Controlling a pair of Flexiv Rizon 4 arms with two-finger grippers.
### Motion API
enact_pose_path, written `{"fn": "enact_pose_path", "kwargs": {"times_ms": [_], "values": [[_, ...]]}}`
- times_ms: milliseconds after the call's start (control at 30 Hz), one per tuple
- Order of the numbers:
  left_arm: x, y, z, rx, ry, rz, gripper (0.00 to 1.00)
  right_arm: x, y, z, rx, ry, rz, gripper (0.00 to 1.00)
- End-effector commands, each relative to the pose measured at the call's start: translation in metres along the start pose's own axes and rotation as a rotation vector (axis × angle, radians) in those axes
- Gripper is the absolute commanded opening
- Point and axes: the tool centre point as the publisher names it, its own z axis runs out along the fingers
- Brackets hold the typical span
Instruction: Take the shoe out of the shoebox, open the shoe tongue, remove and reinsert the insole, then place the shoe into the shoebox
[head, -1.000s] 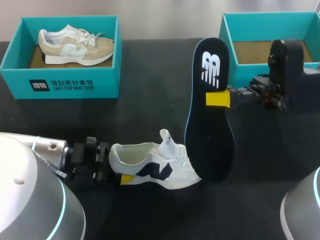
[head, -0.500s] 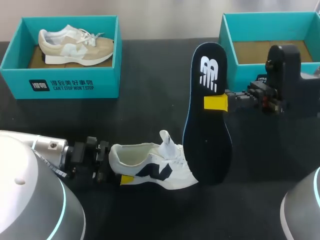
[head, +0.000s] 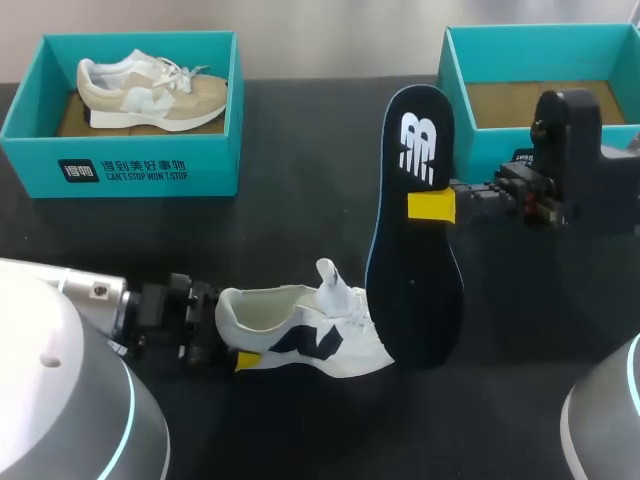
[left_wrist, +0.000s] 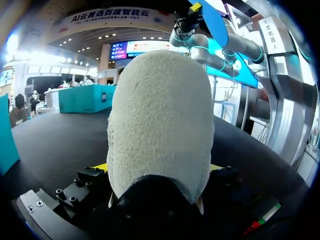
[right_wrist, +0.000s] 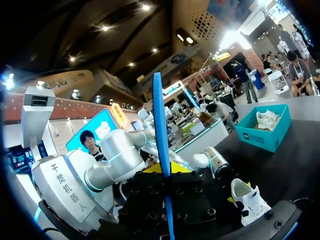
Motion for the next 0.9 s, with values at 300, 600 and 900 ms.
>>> {"fn": "enact_pose_path", "kwargs": {"times_ms": [300,600,900], "values": [[-0.004,0.008,-0.018,-0.173,0.009,0.005,1.0,0.004,-0.003,0.0,-0.005,-0.009,0.001,0.0],[-0.014,0.014,-0.034,-0.288,-0.041,-0.014,1.0,0.004,-0.003,0.0,-0.005,-0.009,0.001,0.0],[-0.014,0.012,-0.037,-0.334,-0.018,-0.011,1.0,0.004,-0.003,0.0,-0.005,-0.009,0.001,0.0]]}}
